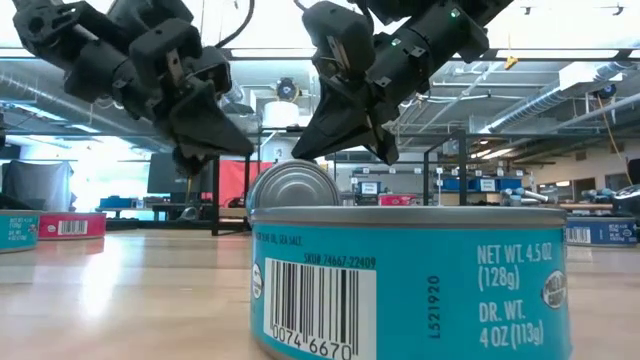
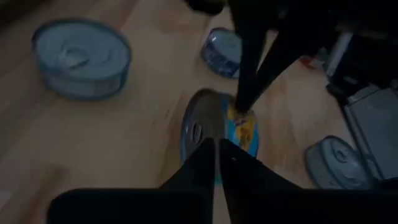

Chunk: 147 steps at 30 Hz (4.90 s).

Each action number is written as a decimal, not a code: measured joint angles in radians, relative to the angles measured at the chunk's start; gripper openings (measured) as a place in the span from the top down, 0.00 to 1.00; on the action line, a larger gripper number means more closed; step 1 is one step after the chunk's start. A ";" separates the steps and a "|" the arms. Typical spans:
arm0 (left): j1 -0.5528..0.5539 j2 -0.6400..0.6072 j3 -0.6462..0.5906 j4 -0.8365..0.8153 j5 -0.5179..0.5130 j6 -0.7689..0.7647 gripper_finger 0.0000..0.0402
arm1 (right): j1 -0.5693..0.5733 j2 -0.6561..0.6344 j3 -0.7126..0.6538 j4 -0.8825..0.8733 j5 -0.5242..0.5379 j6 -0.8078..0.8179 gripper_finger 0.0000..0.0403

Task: Stack canned seafood by type on shelf
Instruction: Put the center light blue tuna can on the shelf

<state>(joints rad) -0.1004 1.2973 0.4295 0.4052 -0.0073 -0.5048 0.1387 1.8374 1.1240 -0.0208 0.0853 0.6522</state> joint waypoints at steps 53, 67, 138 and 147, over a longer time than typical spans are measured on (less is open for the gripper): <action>-0.102 0.312 0.522 -0.712 -0.320 0.162 0.28 | -0.058 0.002 -0.002 0.011 -0.005 -0.026 0.97; -0.101 0.308 0.535 -0.732 -0.243 0.291 0.47 | -0.058 0.000 0.000 0.005 -0.035 -0.026 0.97; 0.428 0.511 0.892 -1.089 -0.615 0.837 0.63 | 0.030 -0.417 0.000 -0.506 0.235 -0.016 0.97; 0.452 0.525 0.891 -1.017 -0.590 0.840 0.54 | 0.030 -0.417 0.000 -0.506 0.235 -0.016 0.97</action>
<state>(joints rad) 0.3513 1.8225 1.3209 -0.6114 -0.5974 0.3356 0.1692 1.4208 1.1240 -0.5270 0.3202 0.6365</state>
